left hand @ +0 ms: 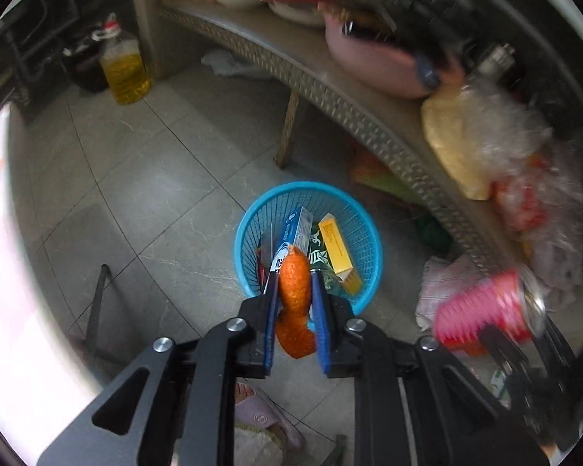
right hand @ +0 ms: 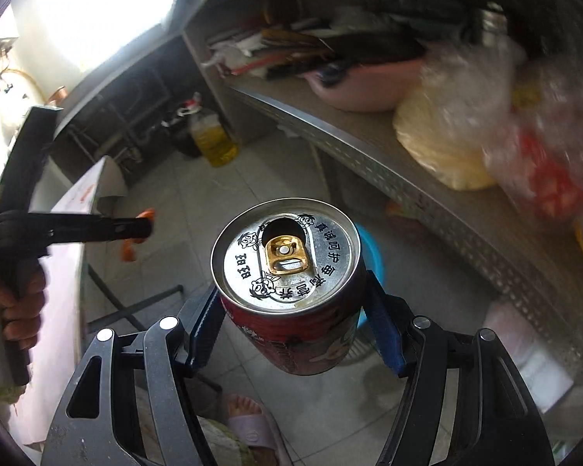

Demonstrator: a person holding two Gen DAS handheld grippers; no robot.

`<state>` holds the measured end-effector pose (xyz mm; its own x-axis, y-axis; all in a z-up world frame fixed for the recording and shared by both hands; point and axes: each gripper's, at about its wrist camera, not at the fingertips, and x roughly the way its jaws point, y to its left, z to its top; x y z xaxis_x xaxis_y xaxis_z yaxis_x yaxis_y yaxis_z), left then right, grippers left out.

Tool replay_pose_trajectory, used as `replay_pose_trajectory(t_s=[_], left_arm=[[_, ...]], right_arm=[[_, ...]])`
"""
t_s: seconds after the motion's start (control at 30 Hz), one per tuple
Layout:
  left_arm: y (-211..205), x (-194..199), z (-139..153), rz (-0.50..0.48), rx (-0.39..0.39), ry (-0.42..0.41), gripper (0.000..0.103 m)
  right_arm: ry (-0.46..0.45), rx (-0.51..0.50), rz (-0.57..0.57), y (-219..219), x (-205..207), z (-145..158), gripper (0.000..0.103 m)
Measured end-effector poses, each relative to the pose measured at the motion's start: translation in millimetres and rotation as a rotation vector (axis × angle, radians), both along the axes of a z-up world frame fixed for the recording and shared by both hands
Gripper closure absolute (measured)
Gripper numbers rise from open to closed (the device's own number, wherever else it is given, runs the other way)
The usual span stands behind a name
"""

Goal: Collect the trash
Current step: 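Carry the orange peel and red can over the blue wastebasket with both tools, then open the left tool to drop the peel while the right tool releases the can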

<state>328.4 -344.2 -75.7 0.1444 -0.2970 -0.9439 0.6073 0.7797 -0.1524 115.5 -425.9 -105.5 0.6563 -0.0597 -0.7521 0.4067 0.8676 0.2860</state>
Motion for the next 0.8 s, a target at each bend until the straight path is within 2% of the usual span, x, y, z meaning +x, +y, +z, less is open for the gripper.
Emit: replay_pose_trajectory(t_s=[0.03, 0.1, 0.2, 0.4, 0.6, 0.73, 0.8], left_arm=[[-7.3, 6.7, -8.9, 0.015, 0.012, 0.000, 0.077], [-8.5, 17.0, -17.6, 0.079, 0.027, -0.023, 0.063], [-6.3, 21.0, -17.6, 0.125, -0.017, -0.024, 0.058], [20.9, 11.6, 7.9, 0.105, -0.057, -0.053, 0.056], [62.0, -16.2, 44.3, 0.099, -0.122, -0.091, 0.052], [101.4, -43.8, 69.4, 0.123, -0.161, -0.125, 0.049], [121.0, -58.3, 81.5, 0.146, -0.171, -0.143, 0.046]], right_arm=[[0.008, 0.000, -0.006, -3.0, -0.1, -2.8, 0.039], [0.016, 0.003, -0.016, -7.5, -3.0, -4.8, 0.039], [0.027, 0.007, -0.032, -15.6, -5.6, -10.1, 0.039], [0.058, 0.055, -0.046, -30.1, 8.8, -26.5, 0.039], [0.092, 0.216, -0.003, -34.6, 48.2, -57.0, 0.039], [0.131, 0.401, 0.021, -35.8, 103.9, -92.3, 0.039], [0.172, 0.458, 0.029, -32.2, 135.0, -111.3, 0.039]])
